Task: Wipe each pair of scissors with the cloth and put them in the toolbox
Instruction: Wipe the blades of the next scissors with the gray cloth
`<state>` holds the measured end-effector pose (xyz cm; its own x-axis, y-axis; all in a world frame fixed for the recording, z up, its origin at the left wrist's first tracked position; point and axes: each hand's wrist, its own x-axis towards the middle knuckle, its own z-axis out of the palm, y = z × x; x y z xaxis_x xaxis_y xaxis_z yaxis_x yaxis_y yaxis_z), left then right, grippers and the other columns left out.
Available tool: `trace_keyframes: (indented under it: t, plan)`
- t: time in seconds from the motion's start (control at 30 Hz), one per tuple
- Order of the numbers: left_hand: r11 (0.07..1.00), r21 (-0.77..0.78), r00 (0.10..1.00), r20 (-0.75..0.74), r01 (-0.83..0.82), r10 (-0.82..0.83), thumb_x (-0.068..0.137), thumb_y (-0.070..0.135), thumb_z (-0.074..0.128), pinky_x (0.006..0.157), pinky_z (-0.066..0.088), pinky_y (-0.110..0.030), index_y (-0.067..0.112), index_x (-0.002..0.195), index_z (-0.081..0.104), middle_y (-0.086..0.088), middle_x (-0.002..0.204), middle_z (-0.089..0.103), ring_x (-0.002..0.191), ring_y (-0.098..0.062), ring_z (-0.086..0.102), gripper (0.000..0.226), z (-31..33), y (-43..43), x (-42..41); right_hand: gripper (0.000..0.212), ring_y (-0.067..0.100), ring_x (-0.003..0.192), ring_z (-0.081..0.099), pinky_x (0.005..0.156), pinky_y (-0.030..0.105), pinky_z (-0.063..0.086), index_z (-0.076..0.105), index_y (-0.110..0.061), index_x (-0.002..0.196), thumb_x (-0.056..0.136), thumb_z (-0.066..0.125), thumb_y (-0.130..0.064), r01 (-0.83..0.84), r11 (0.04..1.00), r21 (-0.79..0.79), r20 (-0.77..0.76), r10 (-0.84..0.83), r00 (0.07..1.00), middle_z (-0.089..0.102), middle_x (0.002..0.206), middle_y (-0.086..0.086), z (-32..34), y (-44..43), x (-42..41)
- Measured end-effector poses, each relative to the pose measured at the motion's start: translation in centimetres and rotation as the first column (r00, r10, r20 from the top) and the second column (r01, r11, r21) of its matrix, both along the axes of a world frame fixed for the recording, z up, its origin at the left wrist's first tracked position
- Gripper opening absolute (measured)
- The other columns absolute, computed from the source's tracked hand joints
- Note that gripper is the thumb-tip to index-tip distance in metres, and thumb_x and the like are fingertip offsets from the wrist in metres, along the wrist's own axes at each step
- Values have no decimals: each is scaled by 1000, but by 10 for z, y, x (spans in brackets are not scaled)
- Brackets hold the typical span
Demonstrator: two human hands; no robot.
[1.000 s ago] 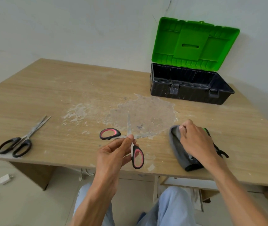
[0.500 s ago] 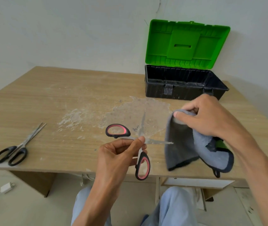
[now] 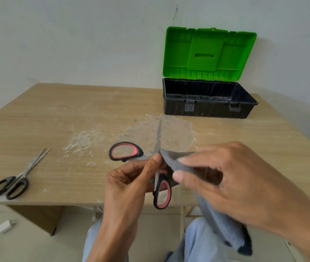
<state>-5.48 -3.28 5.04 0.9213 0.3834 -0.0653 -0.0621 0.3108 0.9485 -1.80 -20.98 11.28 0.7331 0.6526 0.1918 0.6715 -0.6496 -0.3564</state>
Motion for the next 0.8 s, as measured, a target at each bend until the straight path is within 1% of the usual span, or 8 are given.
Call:
trace_keyframes:
  t: [0.1, 0.17, 0.27, 0.33, 0.4, 0.53, 0.67, 0.8]
  plan:
    - [1000, 1, 1000, 31, -3, 3, 73, 25, 74, 59, 58, -28, 4, 76, 79, -16, 78, 77, 65, -21, 70, 22, 2, 1, -4, 44, 5, 72, 65, 62, 25, 56, 81, -35, 111, 95, 55, -66, -59, 990, 131, 176, 36, 984, 67, 83, -18, -6, -7, 1]
    - [1000, 27, 1000, 27, 3, -4, 70, 29, 75, 59, 57, -28, 7, 72, 80, -13, 74, 77, 63, -19, 70, 23, 3, 1, -6, 39, 10, 97, 69, 80, 30, 60, 81, -24, 115, 97, 62, -53, -47, 974, 219, 343, -32, 939, 71, 106, -8, -12, -14, 9]
    - [999, 40, 999, 50, 14, -16, 67, 30, 76, 61, 59, -30, 6, 70, 78, -14, 73, 76, 64, -21, 70, 25, 7, 1, -8, 50, 5, 137, 52, 112, 34, 46, 71, -31, 131, 96, 56, -62, 43, 963, 265, 216, -102, 971, 62, 139, -13, -13, -15, 17]
    - [998, 34, 996, 79, 44, -46, 68, 27, 76, 58, 57, -27, 4, 72, 78, -15, 74, 76, 66, -21, 71, 24, 12, -1, -10, 53, -4, 129, 58, 106, 29, 53, 66, -37, 136, 93, 56, -67, 37, 956, 290, -95, -9, 995, 65, 135, -22, -17, -13, 17]
    - [995, 27, 991, 97, 92, -95, 68, 26, 75, 56, 56, -27, 4, 74, 79, -16, 77, 77, 67, -23, 73, 22, 17, -4, -12, 40, 6, 104, 72, 83, 28, 61, 71, -35, 126, 95, 64, -60, 31, 940, 341, -280, 69, 958, 75, 113, -14, -24, -9, 18]
    - [992, -15, 992, 47, 121, -120, 66, 26, 76, 51, 54, -27, 3, 71, 78, -19, 77, 75, 63, -23, 70, 24, 21, -5, -15, 45, 38, 77, 69, 70, 58, 54, 79, -14, 99, 97, 65, -57, 50, 912, 407, -360, 110, 926, 73, 84, 15, -32, -8, 20]
    - [989, -33, 989, 24, 145, -144, 67, 26, 75, 51, 53, -23, 4, 71, 79, -16, 78, 76, 63, -21, 71, 23, 25, -4, -17, 55, 33, 58, 58, 54, 43, 45, 73, -8, 79, 96, 61, -59, 94, 896, 435, -399, 97, 912, 63, 67, 12, -31, -19, 19]
    - [987, -20, 987, -4, 162, -162, 68, 28, 76, 50, 52, -23, 4, 74, 79, -16, 78, 76, 62, -20, 71, 25, 27, -6, -18, 67, 45, 63, 54, 57, 50, 42, 69, 3, 81, 93, 60, -62, 133, 888, 441, -433, 81, 898, 57, 72, 27, -33, -28, 17]
